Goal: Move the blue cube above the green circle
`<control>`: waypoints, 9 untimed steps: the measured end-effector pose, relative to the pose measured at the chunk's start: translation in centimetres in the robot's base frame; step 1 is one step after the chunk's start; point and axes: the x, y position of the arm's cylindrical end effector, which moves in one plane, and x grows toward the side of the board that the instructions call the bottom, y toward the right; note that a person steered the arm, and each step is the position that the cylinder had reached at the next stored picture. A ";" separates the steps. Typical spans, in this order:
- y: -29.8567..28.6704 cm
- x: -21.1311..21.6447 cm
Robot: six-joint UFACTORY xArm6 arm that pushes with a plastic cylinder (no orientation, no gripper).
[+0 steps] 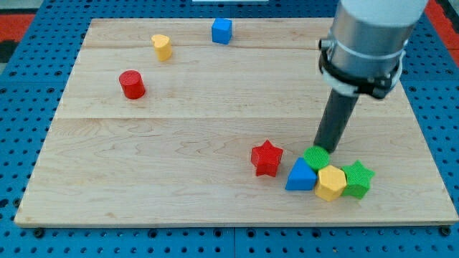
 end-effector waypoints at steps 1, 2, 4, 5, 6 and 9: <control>3.0 -2.9; 4.9 -11.0; -4.8 -27.4; -13.1 -31.7; -20.0 -28.5; -31.8 -23.5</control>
